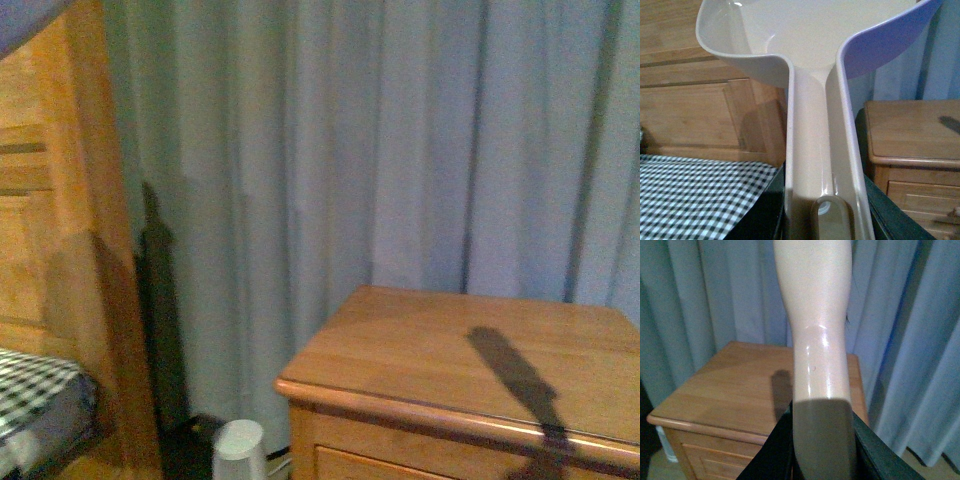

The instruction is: Clean up trash

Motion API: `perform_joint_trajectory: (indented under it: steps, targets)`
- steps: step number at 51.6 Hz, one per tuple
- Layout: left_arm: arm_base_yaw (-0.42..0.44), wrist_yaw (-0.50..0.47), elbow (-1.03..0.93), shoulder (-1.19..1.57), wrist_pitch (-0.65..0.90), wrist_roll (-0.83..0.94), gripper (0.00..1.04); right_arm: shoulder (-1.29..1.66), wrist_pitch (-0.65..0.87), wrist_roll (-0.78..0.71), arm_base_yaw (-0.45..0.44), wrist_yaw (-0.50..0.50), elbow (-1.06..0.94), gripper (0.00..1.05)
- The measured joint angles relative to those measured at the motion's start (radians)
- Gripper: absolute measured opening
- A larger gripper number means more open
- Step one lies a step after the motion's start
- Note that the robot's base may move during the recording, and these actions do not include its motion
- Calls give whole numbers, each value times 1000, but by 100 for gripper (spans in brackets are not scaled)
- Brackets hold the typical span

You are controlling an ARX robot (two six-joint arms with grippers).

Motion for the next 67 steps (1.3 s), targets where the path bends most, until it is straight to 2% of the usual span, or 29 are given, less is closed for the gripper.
perform_joint_trajectory:
  steps: [67]
  targets:
    - [-1, -1, 1, 0, 0, -1, 27, -5, 2, 0, 0, 0, -3, 20]
